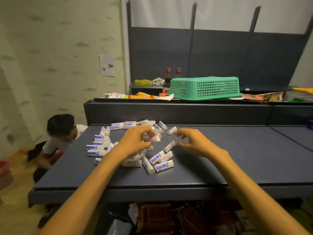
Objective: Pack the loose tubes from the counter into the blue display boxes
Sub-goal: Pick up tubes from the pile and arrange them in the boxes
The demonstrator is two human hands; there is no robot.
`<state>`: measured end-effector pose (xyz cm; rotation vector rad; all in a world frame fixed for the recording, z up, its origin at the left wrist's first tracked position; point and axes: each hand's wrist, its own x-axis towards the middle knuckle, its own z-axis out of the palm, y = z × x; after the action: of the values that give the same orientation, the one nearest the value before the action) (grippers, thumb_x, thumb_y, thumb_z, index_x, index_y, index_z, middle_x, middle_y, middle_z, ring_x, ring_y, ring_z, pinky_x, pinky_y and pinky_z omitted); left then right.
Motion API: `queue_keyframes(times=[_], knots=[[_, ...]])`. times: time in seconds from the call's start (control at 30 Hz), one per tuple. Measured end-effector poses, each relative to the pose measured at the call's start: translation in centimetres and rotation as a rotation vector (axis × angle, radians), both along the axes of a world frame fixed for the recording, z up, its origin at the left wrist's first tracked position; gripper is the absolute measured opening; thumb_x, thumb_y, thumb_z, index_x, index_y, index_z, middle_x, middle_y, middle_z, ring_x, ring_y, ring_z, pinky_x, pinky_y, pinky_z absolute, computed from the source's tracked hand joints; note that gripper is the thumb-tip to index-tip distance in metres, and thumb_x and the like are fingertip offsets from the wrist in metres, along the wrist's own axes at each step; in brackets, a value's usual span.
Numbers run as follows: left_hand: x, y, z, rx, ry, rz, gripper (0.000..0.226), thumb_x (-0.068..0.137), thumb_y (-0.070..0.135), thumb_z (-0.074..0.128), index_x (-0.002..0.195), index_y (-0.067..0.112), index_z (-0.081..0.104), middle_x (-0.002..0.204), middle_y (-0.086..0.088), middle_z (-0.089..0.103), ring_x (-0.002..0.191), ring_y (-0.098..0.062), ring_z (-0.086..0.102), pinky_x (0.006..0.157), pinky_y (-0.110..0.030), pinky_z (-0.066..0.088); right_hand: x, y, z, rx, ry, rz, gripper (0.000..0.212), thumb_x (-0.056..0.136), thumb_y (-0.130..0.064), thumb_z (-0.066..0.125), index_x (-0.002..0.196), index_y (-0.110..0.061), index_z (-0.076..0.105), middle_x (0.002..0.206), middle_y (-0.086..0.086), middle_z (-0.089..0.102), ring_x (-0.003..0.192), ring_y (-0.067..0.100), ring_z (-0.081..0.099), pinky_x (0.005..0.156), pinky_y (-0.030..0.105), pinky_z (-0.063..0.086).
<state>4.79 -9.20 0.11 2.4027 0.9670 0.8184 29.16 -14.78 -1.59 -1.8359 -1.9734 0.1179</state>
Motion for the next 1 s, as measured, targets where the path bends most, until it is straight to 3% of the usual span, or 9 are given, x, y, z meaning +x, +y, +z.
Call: queue_keyframes(times=[0.1,0.23,0.3,0.47,0.63,0.73,0.83,1.0], knots=[[-0.6,0.2,-0.2,-0.042,-0.104,0.038,0.025,0.078,0.007,0.076,0.095,0.019,0.062,0.091,0.01,0.064,0.081,-0.007,0.063,0.065,-0.006,0.048,-1.0,0.3,-0.1,-0.015,-0.068,0.048,0.035,0.093,-0.021,0.063,0.127,-0.027,0.059,0.13,-0.004,0.057,0.097,0.006,0.051,0.081,0.021,0.044],[-0.9,0.6,-0.5,-0.059,-0.142,0.049,0.028,0.076,0.012,0.079,0.097,0.022,0.063,0.102,0.006,0.065,0.089,-0.01,0.065,0.075,-0.018,0.053,-2.1,1.4,-0.3,-0.112,-0.126,0.12,0.038,0.093,-0.006,0.055,0.123,-0.028,0.064,0.131,-0.003,0.05,0.101,0.012,0.052,0.084,0.026,0.047],[-1.0,0.6,-0.5,-0.041,-0.131,0.042,0.025,0.078,0.011,0.077,0.096,0.025,0.067,0.106,0.01,0.064,0.092,-0.008,0.063,0.071,-0.009,0.05,-2.0,1.9,-0.4,-0.16,-0.131,0.141,0.037,0.091,-0.003,0.054,0.116,-0.027,0.068,0.126,-0.001,0.054,0.101,0.013,0.052,0.085,0.028,0.048],[-0.7,0.9,-0.3,0.011,-0.131,0.079,0.022,0.079,0.011,0.076,0.096,0.025,0.072,0.106,0.013,0.061,0.097,-0.003,0.055,0.07,-0.001,0.039,-0.9,2.0,-0.4,-0.198,-0.008,0.156,0.018,0.088,-0.018,0.066,0.103,-0.026,0.07,0.107,-0.006,0.06,0.089,0.011,0.059,0.083,0.029,0.054],[0.2,0.8,-0.2,0.059,-0.159,0.101,0.021,0.081,0.015,0.075,0.098,0.026,0.071,0.104,0.011,0.064,0.093,-0.009,0.06,0.068,-0.002,0.042,0.1,1.9,-0.5,-0.214,0.106,0.131,0.022,0.083,-0.03,0.073,0.104,-0.028,0.067,0.098,-0.009,0.063,0.087,0.01,0.062,0.081,0.025,0.055],[0.8,0.9,-0.1,0.074,-0.162,0.097,0.021,0.081,0.015,0.075,0.098,0.026,0.07,0.104,0.006,0.067,0.092,-0.013,0.062,0.072,-0.008,0.045,0.6,1.7,-0.7,-0.185,0.086,0.118,0.027,0.081,-0.03,0.076,0.104,-0.021,0.065,0.093,-0.012,0.06,0.084,0.012,0.061,0.078,0.026,0.055],[1.3,1.0,-0.2,0.089,-0.151,0.102,0.022,0.081,0.016,0.075,0.101,0.024,0.07,0.105,0.004,0.068,0.092,-0.016,0.062,0.075,-0.017,0.049,1.2,1.5,-1.0,-0.136,0.097,0.128,0.015,0.083,-0.023,0.075,0.093,-0.025,0.063,0.095,-0.011,0.063,0.082,0.012,0.061,0.074,0.022,0.054],[1.7,1.0,-0.1,0.101,-0.139,0.102,0.023,0.081,0.018,0.075,0.103,0.023,0.07,0.105,0.006,0.067,0.093,-0.011,0.061,0.072,-0.009,0.045,1.8,1.2,-1.2,-0.131,0.116,0.102,0.017,0.081,-0.028,0.077,0.09,-0.025,0.063,0.088,-0.015,0.062,0.081,0.013,0.062,0.07,0.017,0.053]])
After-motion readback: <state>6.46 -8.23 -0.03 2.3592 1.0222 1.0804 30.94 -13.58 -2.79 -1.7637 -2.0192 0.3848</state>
